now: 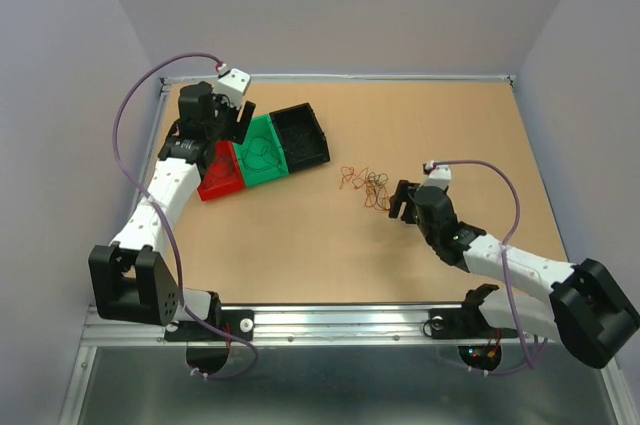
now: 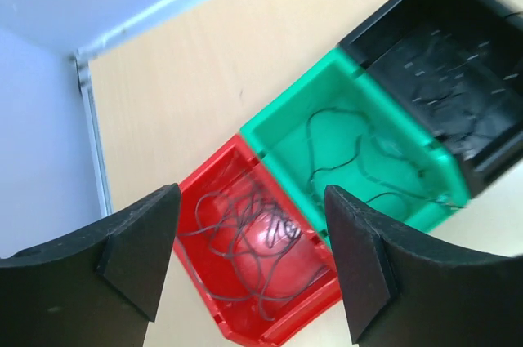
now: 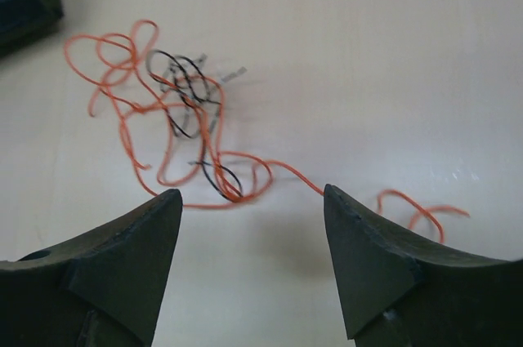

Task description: Untangle the cables

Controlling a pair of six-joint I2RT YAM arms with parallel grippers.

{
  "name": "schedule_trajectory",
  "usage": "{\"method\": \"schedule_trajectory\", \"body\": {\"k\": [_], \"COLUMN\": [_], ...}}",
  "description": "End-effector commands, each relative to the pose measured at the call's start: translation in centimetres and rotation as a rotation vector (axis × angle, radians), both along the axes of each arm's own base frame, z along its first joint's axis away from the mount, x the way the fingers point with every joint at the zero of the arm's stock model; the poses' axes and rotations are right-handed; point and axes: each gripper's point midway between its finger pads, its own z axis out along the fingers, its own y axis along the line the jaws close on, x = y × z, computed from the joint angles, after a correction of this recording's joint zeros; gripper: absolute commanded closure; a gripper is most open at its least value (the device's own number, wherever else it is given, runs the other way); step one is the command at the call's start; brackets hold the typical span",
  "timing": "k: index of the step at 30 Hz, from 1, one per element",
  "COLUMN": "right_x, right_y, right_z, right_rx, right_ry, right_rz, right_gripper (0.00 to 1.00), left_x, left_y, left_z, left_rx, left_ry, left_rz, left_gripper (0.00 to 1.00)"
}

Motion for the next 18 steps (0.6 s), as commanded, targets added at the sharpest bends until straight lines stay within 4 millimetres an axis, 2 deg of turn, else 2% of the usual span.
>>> {"method": "schedule_trajectory", "body": {"k": [1, 2, 3, 4, 5, 7, 9, 10, 11, 12, 13, 15, 18], "right_x": [4.1, 4.4, 5.0, 5.4, 5.9, 7.0, 7.8, 8.4, 8.7, 8.9, 9.4, 9.8, 10.2], "right_y": [4.6, 5.1, 5.6, 5.8, 6.0, 6.5, 6.9, 7.2, 7.3, 7.3, 7.5, 7.8, 7.8], "right_z": [6.5, 6.5, 7.4, 7.4, 6.5, 7.0, 5.9, 6.3, 5.4, 5.2, 5.4, 4.4, 3.9], "right_rx": [0.072, 0.071, 0.075, 0.063, 0.041, 0.027, 0.003, 0.003, -0.013, -0.020, -0.020, -0.028, -0.033], "right_ry": [-0.188, -0.186, -0.202, -0.203, -0.182, -0.192, -0.169, -0.180, -0.162, -0.159, -0.166, -0.149, -0.147], "right_rz": [0.129, 0.148, 0.155, 0.155, 0.153, 0.147, 0.147, 0.142, 0.138, 0.137, 0.133, 0.140, 0.130], "right_gripper": [0.26, 0.26, 0.27, 0.27, 0.27, 0.30, 0.32, 0.34, 0.35, 0.37, 0.40, 0.46, 0.48], "left_x": [-1.9, -2.1, -2.4, -2.8, -3.2, -3.7, -4.1, -4.2, -4.5, -4.4, -4.3, -4.0, -3.5], "left_y": [-2.5, -3.1, -3.9, -5.5, -6.2, -8.8, -10.7, -12.0, -13.1, -13.3, -14.5, -15.7, -17.1], "left_z": [4.1, 4.6, 4.9, 5.2, 5.4, 5.9, 6.4, 6.9, 7.2, 7.1, 8.1, 9.1, 9.6], "left_rx": [-0.017, -0.026, -0.037, -0.057, -0.070, -0.107, -0.138, -0.158, -0.175, -0.178, -0.206, -0.237, -0.298], "left_ry": [-0.070, -0.079, -0.085, -0.092, -0.100, -0.120, -0.142, -0.162, -0.167, -0.168, -0.201, -0.238, -0.243], "left_rz": [-0.025, -0.037, -0.052, -0.087, -0.105, -0.173, -0.223, -0.256, -0.303, -0.306, -0.357, -0.405, -0.446], "left_gripper": [0.18, 0.17, 0.18, 0.17, 0.18, 0.18, 0.18, 0.18, 0.18, 0.18, 0.18, 0.18, 0.18]}}
